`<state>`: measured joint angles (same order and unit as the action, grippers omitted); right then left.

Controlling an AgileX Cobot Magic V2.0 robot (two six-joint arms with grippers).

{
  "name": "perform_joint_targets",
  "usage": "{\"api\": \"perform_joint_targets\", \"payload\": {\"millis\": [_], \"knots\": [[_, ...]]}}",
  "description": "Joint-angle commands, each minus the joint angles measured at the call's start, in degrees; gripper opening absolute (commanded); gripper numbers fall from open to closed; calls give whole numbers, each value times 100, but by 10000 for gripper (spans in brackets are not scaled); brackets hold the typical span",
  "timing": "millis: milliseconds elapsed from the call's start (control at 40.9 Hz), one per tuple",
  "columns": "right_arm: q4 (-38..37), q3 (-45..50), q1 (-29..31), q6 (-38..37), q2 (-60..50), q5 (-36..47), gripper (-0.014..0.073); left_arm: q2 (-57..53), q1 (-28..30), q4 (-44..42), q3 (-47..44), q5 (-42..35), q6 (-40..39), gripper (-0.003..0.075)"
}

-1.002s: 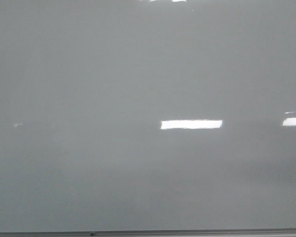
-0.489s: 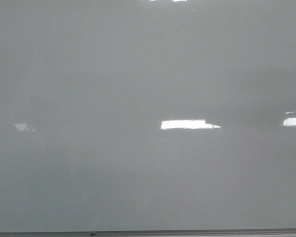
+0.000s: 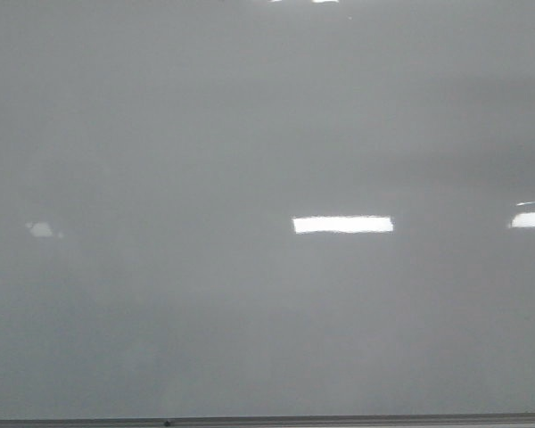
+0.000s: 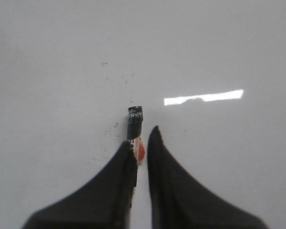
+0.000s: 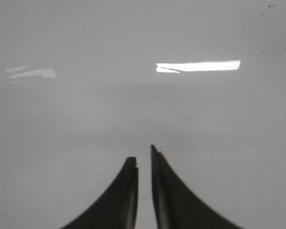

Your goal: Write number 7 on whiteboard

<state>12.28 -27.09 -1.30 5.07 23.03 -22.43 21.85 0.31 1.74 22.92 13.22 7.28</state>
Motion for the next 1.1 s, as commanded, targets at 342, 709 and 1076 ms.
{"api": "perform_joint_targets", "payload": {"millis": [342,709,1076], "knots": [[39,-204,-9,24,73,480,662,305,-34,-135,202,-418,103,618],[39,-204,-9,24,73,494,662,3486,-34,-510,1550,615,103,617],[39,-204,-9,24,73,494,662,5378,470,-686,2035,-134,-41,617]]}}
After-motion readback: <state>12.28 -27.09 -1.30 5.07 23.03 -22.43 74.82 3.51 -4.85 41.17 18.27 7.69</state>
